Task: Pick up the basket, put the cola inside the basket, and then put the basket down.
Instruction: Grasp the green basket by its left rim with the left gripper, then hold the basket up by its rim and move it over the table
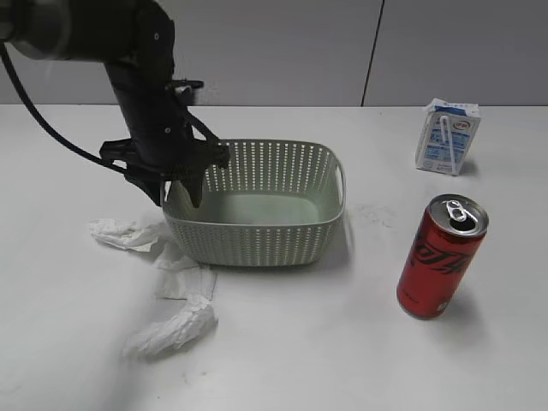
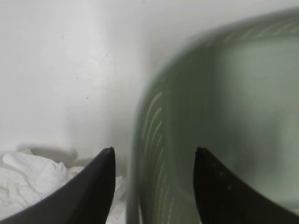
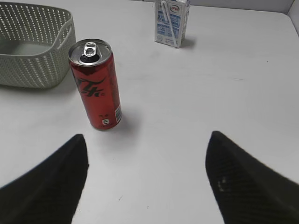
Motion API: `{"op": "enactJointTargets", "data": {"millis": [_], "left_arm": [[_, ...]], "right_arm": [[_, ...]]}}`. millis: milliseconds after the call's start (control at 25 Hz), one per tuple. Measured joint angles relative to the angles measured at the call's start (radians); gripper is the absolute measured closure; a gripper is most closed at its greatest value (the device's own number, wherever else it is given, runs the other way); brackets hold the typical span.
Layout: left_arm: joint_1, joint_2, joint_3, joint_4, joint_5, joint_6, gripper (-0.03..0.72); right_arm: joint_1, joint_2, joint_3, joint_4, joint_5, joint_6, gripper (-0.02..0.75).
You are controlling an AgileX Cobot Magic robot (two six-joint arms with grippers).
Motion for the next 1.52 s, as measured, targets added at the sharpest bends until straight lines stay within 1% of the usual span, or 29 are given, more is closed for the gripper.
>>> {"op": "enactJointTargets", "data": {"millis": [80, 120, 200, 320, 400, 440, 480, 800, 1000, 1120, 1360, 1520], "left_arm": [[0.0, 0.001, 0.0, 0.0, 0.0, 0.0, 0.295], [0.0, 0.001, 0.0, 0.0, 0.0, 0.0, 0.314], [0.0, 0.001, 0.0, 0.0, 0.002, -0.004, 0.373], [0.0, 0.001, 0.0, -0.001, 0.004, -0.015, 0.527], [0.001, 0.001, 0.0, -0.009, 0.005, -0.035, 0.648], [0.004, 0.001, 0.0, -0.023, 0.003, -0.046, 0.68], [0.007, 0.0, 0.0, -0.035, 0.0, -0.051, 0.691], [0.013, -0.065, 0.0, -0.047, 0.015, -0.101, 0.691], [0.016, -0.139, 0.006, -0.041, 0.049, -0.106, 0.691], [0.016, -0.174, 0.059, -0.043, 0.035, -0.106, 0.691], [0.016, -0.242, 0.247, -0.047, -0.065, -0.106, 0.691], [0.016, -0.263, 0.268, -0.026, -0.085, -0.105, 0.691]], "right_arm": [[0.0, 0.0, 0.0, 0.0, 0.0, 0.0, 0.146], [0.0, 0.0, 0.0, 0.0, 0.0, 0.0, 0.146], [0.0, 0.0, 0.0, 0.0, 0.0, 0.0, 0.146], [0.0, 0.0, 0.0, 0.0, 0.0, 0.0, 0.147], [0.0, 0.0, 0.0, 0.0, 0.0, 0.0, 0.147], [0.0, 0.0, 0.0, 0.0, 0.0, 0.0, 0.147], [0.0, 0.0, 0.0, 0.0, 0.0, 0.0, 0.147], [0.0, 0.0, 0.0, 0.002, 0.0, 0.0, 0.146], [0.0, 0.019, -0.022, 0.019, 0.001, 0.0, 0.146], [0.0, 0.13, -0.07, 0.057, 0.01, 0.0, 0.146], [0.0, 0.454, -0.226, 0.134, 0.089, -0.001, 0.146], [0.0, 0.693, -0.316, 0.228, 0.093, -0.055, 0.136]]}}
